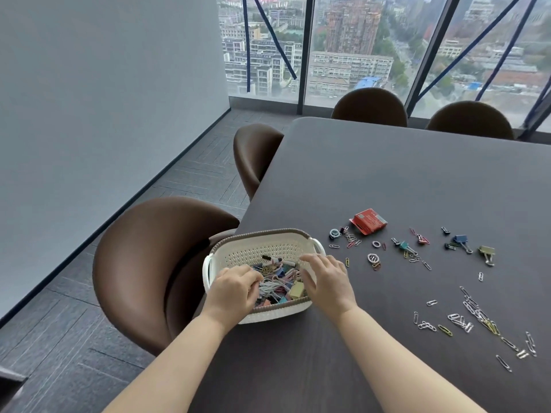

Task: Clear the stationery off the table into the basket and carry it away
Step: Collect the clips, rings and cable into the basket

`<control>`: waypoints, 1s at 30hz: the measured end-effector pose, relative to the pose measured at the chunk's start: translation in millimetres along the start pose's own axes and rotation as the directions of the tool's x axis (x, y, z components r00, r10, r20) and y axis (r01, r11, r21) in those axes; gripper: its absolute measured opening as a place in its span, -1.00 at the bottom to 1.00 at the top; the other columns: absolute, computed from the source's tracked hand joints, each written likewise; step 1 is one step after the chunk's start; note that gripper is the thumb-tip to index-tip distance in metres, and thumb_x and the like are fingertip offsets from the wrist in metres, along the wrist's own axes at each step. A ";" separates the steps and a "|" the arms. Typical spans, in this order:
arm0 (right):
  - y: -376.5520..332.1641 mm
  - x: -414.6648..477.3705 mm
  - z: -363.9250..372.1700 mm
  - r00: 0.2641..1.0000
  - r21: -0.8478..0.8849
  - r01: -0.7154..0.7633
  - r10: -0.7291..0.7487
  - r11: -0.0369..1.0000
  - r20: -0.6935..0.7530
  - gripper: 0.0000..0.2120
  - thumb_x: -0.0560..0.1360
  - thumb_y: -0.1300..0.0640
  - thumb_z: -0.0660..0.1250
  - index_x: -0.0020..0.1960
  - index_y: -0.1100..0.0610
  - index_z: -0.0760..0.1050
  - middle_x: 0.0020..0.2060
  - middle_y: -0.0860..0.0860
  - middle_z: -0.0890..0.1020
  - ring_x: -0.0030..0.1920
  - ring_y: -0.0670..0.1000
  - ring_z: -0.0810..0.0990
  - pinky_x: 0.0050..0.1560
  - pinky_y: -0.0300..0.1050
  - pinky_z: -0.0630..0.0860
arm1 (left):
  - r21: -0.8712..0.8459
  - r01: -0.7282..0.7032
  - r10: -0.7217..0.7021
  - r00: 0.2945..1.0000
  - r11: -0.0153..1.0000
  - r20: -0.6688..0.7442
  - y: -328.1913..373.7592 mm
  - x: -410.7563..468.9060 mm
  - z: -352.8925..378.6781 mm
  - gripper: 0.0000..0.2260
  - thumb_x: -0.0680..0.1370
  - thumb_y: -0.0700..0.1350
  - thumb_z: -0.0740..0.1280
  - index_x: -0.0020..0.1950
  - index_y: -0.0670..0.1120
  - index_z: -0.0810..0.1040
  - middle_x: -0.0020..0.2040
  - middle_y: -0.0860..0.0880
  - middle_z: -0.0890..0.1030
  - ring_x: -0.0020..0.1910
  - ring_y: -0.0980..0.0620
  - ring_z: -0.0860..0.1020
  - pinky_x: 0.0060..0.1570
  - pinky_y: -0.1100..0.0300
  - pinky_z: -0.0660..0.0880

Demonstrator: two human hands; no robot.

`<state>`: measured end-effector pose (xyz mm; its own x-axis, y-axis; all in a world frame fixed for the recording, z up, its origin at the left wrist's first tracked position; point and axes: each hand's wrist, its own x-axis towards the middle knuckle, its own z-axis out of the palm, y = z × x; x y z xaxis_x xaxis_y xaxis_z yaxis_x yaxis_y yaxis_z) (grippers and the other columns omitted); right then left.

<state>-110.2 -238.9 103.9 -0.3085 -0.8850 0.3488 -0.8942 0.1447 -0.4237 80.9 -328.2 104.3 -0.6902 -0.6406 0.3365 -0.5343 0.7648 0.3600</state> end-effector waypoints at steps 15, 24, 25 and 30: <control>208.5 -142.4 -82.5 0.750 -0.288 -0.607 0.654 0.740 0.098 -0.48 0.51 -0.07 0.22 0.40 0.10 0.26 0.43 0.09 0.24 0.44 0.13 0.16 0.37 0.14 0.18 | -0.012 -0.140 0.134 0.917 0.990 0.375 174.2 43.8 168.1 -0.59 0.46 0.01 0.19 0.28 -0.09 0.46 0.35 -0.10 0.41 0.36 -0.06 0.32 0.29 0.06 0.36; 269.5 -127.4 -68.3 0.647 -0.468 -0.508 0.679 0.723 0.346 0.01 0.20 -0.56 -0.31 0.39 0.07 -0.49 0.46 0.06 -0.34 0.46 0.12 -0.34 0.41 0.24 -0.17 | 0.387 0.058 -0.274 0.802 0.920 0.532 158.1 126.2 227.4 -0.24 0.51 0.33 0.02 0.51 -0.02 -0.24 0.49 -0.09 -0.34 0.44 -0.16 -0.35 0.41 -0.15 -0.14; 271.2 -119.9 -61.4 0.662 -0.455 -0.497 0.662 0.739 0.352 0.02 0.11 -0.57 -0.45 0.35 0.06 -0.51 0.46 0.06 -0.34 0.45 0.11 -0.35 0.41 0.24 -0.18 | 0.412 0.060 -0.287 0.807 0.909 0.516 154.2 137.4 231.9 -0.22 0.48 0.37 0.01 0.50 -0.02 -0.27 0.48 -0.09 -0.35 0.43 -0.18 -0.36 0.40 -0.18 -0.14; 287.3 -73.1 -34.1 0.729 -0.407 -0.463 0.600 0.787 0.330 -0.13 0.21 -0.45 -0.45 0.35 0.02 -0.50 0.46 0.05 -0.34 0.45 0.11 -0.37 0.39 0.25 -0.25 | 0.436 0.179 -0.383 0.812 0.882 0.442 135.4 182.6 249.0 -0.09 0.37 0.50 -0.03 0.49 -0.01 -0.31 0.49 -0.08 -0.34 0.43 -0.21 -0.36 0.37 -0.25 -0.12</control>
<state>-355.6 -117.6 -14.8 -0.6540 -0.7046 -0.2753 -0.6933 0.7039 -0.1545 -239.0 -324.6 -2.1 -0.5712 -0.7821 -0.2490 -0.8073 0.5901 -0.0015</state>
